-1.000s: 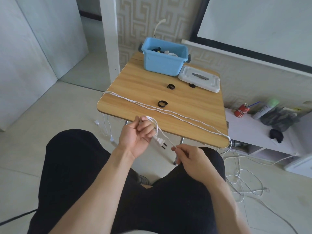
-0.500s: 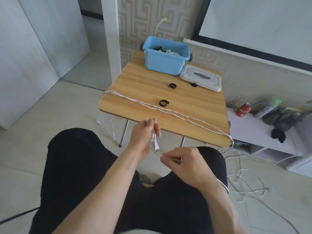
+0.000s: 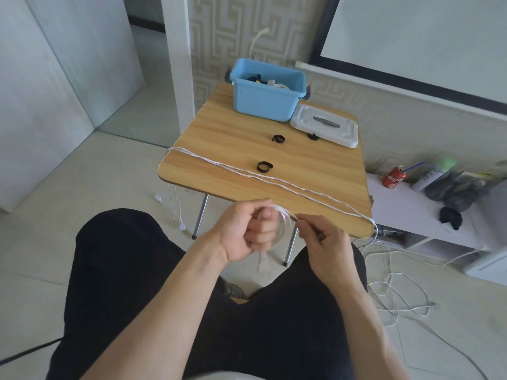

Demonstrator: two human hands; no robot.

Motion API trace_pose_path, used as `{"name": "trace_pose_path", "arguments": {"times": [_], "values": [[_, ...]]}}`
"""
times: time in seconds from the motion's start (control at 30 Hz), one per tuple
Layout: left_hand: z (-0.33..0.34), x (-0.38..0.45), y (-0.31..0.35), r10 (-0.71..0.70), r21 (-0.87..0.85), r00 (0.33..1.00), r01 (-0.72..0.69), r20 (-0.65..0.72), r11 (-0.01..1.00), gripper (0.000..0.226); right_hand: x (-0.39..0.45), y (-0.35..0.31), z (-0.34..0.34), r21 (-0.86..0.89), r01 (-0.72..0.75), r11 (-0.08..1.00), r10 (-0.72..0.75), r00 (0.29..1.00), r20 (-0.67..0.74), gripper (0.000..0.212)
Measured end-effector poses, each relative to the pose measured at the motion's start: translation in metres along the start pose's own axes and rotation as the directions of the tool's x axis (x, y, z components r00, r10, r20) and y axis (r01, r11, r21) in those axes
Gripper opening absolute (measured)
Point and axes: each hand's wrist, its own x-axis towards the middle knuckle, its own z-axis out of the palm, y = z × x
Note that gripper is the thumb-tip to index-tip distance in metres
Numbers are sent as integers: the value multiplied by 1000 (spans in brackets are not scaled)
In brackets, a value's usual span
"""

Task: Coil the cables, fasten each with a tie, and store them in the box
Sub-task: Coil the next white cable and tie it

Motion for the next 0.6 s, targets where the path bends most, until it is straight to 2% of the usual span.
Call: {"name": "trace_pose_path", "arguments": {"times": [0.07,0.1,0.17,0.27,0.33,0.4,0.47,0.53,0.6], "values": [[-1,4,2,136,-156,984,-153,-111,976,48,-3,2,3,-50,-18,999,20,999,37,22],[-2,6,2,204,-174,963,-235,-178,956,51,-5,2,4,-59,-33,998,36,998,59,21],[-3,6,3,313,-167,897,-376,-311,912,51,-9,3,4,-63,-50,997,57,992,115,18],[-9,6,7,374,-205,806,-506,-459,838,42,-14,2,3,-153,-56,987,93,966,241,20],[-11,6,8,415,-108,735,-547,-536,830,38,-17,-2,2,-239,-29,971,113,932,345,22],[-11,9,6,444,56,686,-509,-577,859,38,-18,-7,1,-272,0,962,113,908,402,21],[-12,14,0,464,279,685,-371,-562,886,43,-18,-13,0,-271,30,962,81,917,391,19],[-16,18,-8,484,559,735,-172,-475,811,51,-16,-19,-3,-238,51,970,34,940,339,17],[-18,18,-13,440,702,812,-53,-384,710,53,-14,-25,-8,-194,63,979,-4,957,291,15]]}}
